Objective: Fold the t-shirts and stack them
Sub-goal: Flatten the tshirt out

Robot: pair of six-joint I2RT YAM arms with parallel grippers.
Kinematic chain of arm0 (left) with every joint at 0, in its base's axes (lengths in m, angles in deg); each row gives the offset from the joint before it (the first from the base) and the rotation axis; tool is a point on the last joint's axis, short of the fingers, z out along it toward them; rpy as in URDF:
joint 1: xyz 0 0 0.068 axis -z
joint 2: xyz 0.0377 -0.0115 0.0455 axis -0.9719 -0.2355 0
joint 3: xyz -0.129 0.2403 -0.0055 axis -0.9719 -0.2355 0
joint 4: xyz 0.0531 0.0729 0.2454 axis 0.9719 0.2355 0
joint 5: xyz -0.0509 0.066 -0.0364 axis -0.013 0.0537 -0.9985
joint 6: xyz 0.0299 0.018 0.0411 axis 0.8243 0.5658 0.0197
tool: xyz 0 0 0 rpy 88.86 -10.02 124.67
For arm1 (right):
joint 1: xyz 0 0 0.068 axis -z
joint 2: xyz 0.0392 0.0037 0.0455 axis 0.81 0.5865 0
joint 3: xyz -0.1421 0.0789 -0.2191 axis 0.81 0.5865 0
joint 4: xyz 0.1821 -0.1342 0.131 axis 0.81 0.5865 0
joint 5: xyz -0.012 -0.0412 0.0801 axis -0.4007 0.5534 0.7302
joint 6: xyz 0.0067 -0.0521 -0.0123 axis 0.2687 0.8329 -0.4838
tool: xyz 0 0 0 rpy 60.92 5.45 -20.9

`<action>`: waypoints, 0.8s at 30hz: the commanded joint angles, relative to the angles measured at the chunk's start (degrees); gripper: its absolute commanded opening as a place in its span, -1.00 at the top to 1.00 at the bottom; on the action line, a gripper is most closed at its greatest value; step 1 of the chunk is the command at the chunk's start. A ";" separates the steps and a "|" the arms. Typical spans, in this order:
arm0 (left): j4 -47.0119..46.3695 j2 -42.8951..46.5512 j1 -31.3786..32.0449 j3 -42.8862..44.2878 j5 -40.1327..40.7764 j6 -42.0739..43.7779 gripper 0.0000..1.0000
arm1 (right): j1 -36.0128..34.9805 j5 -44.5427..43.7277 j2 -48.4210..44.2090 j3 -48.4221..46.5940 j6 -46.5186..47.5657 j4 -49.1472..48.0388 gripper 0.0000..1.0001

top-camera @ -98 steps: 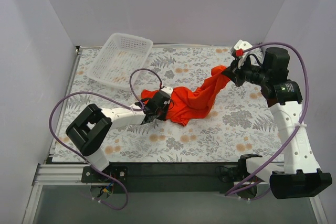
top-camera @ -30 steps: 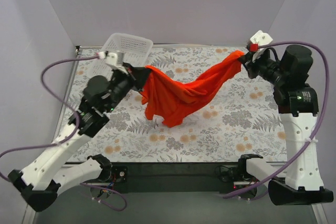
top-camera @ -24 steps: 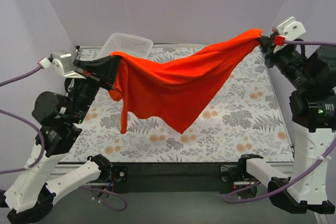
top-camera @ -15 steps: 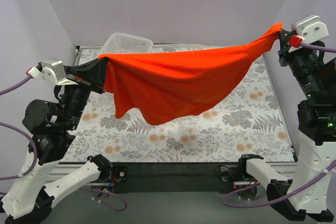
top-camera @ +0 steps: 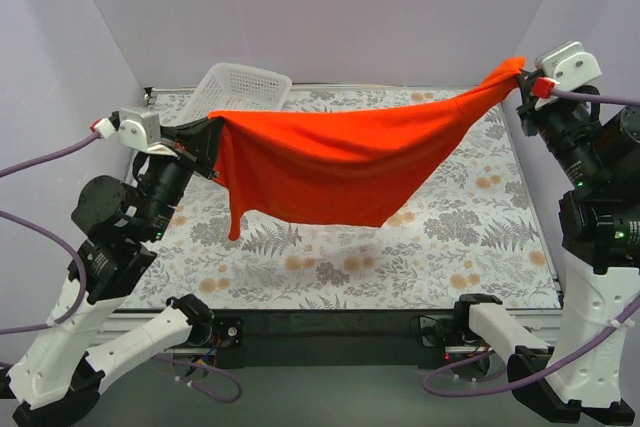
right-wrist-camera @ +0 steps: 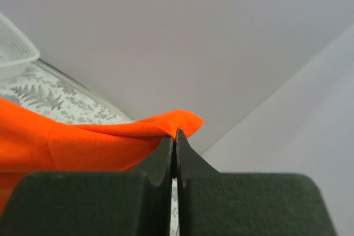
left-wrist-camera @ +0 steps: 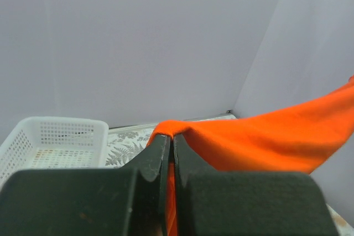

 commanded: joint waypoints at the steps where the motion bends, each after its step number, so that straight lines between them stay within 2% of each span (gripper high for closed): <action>1: 0.54 -3.56 -0.30 -0.01 -1.17 1.32 1.00 | 0.29 7.39 -1.79 3.49 4.18 1.80 0.97; 4: -0.33 -10.32 -0.30 0.25 -2.84 1.67 1.00 | 0.29 14.52 -4.95 8.50 13.11 6.71 0.97; 6: -1.38 -17.15 -0.30 1.56 -3.90 2.63 1.00 | 0.29 20.48 -8.11 10.71 18.84 14.00 0.97; 8: -3.58 -21.65 -0.30 2.88 -3.90 3.95 1.00 | 0.20 21.74 -11.79 13.96 23.68 18.14 0.97; 11: -8.85 -27.64 -0.30 4.99 -2.50 5.44 1.00 | 0.21 22.97 -16.03 15.29 27.30 21.75 0.97; 13: -12.02 -29.57 -0.39 6.48 -2.67 5.45 1.00 | 0.29 28.32 -17.96 14.59 28.88 24.30 0.97; 15: -15.08 -29.24 -0.30 6.58 -2.32 5.10 1.00 | 0.29 35.24 -18.32 10.82 31.00 27.37 0.97; 18: -21.22 -23.45 -0.30 2.46 -0.22 5.18 1.00 | 0.29 41.32 -17.97 3.36 27.50 26.78 0.97; 20: -23.44 -17.65 -0.39 0.00 0.76 5.36 1.00 | 1.94 43.44 -16.92 -1.90 25.48 25.81 0.97; 24: -23.55 -13.33 -0.39 2.35 0.67 5.63 1.00 | 2.75 44.34 -16.65 -4.22 16.07 18.79 0.97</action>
